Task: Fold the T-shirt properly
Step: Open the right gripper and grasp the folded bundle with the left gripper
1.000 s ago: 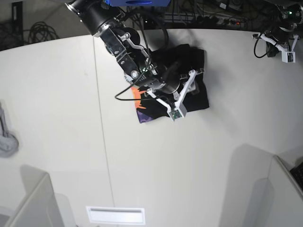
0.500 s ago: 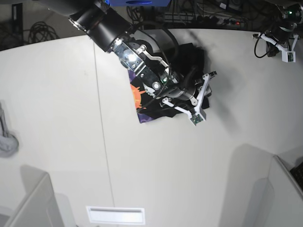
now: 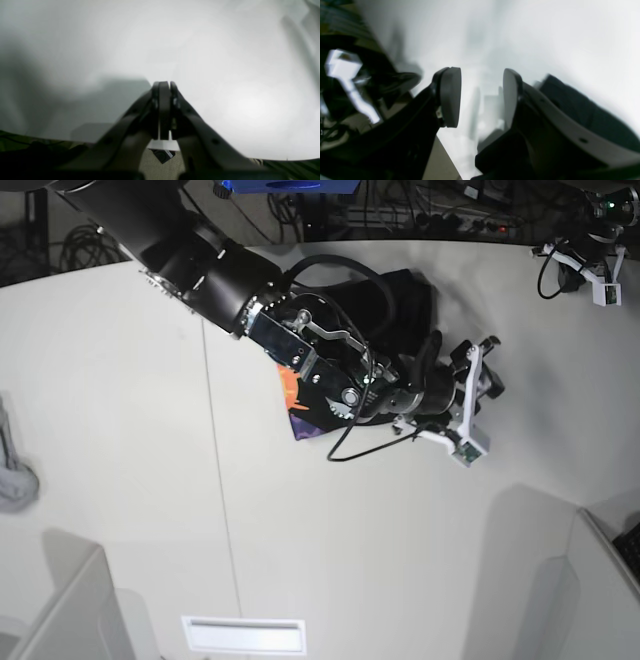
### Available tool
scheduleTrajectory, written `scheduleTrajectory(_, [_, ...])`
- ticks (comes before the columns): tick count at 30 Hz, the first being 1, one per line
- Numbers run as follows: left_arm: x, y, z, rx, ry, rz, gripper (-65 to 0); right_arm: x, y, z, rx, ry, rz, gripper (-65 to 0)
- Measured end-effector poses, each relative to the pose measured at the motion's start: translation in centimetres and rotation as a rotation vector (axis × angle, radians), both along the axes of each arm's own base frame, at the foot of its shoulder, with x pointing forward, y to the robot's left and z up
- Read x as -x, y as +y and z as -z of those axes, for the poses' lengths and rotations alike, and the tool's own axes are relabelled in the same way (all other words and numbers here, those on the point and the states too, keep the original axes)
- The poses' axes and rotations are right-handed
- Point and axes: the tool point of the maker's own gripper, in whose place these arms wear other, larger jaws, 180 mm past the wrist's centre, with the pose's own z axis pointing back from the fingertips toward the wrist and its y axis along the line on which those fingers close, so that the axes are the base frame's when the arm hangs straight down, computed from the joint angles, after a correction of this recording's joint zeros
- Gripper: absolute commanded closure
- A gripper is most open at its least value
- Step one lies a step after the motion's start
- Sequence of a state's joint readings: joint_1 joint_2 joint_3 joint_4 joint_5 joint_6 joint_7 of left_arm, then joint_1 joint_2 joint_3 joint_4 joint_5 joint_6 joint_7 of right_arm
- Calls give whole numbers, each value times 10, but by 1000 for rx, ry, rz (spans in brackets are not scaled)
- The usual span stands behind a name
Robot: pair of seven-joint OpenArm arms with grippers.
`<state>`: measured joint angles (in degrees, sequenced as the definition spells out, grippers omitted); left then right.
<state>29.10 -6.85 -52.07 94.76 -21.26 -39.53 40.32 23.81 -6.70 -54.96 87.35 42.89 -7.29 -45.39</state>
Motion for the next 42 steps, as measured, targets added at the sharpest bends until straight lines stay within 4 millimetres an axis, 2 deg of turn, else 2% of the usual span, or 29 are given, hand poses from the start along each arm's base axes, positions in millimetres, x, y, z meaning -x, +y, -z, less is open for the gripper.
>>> scheduleTrajectory(1, [0, 0, 0, 0, 1, 0, 0, 8, 4, -4, -12, -2, -39, -257])
scheduleTrajectory(3, [0, 0, 0, 1, 0, 0, 0, 10, 4, -10, -36, 0, -37, -255])
scheduleTrajectory(6, [1, 0, -2, -7, 1, 4, 0, -2, -16, -4, -31, 13, 37, -216])
scheduleTrajectory(7, [0, -1, -5, -14, -4, 10, 0, -4, -27, 1, -20, 24, 63, -177])
scheduleTrajectory(9, [-5, -5, -14, -29, -27, 24, 0, -6, -50, 11, 2, 31, 109, -30])
scheduleTrajectory(10, [-8, -8, -18, -35, -42, 29, 0, -3, -59, 15, 12, 32, 114, 0])
scheduleTrajectory(12, [-11, -14, -25, -41, -61, 38, 0, 5, -79, 28, 45, 48, 121, 0])
scheduleTrajectory(16, [-14, -17, -31, -56, -74, 50, 0, 24, -122, 71, 155, 162, 245, 0])
scheduleTrajectory(18, [-18, -19, -34, -62, -81, 63, 0, 36, -133, 83, 189, 202, 258, 0])
scheduleTrajectory(20, [-23, -29, -37, -58, -87, 86, 0, 47, -134, 84, 176, 213, 257, 0])
scheduleTrajectory(22, [-27, -49, -36, -41, -59, 131, 0, 53, -138, 79, 159, 200, 267, 0])
scheduleTrajectory(25, [-42, -73, -48, 39, -131, 154, 0, 42, -163, 66, 161, 98, 360, 0])
scheduleTrajectory(27, [-49, -82, -55, 114, -185, 147, 0, 31, -180, 58, 163, 47, 434, 0])
scheduleTrajectory(29, [-53, -87, -58, 164, -203, 147, 0, 26, -193, 59, 171, 36, 489, 0])
scheduleTrajectory(30, [-54, -91, -60, 196, -216, 148, -69, 27, -198, 62, 175, 55, 509, 0])
scheduleTrajectory(31, [-56, -95, -62, 221, -228, 152, -179, 29, -202, 66, 181, 69, 525, 0])
scheduleTrajectory(34, [-65, -105, -67, 277, -253, 163, -436, 29, -217, 71, 198, 89, 570, 0])
scheduleTrajectory(37, [-72, -109, -67, 290, -237, 180, -619, 27, -228, 74, 209, 86, 597, 0])
scheduleTrajectory(38, [-75, -113, -66, 296, -234, 192, -650, 28, -232, 76, 220, 84, 596, 0])
scheduleTrajectory(42, [-88, -135, -59, 366, -248, 205, -650, 31, -238, 80, 239, 90, 597, 0])
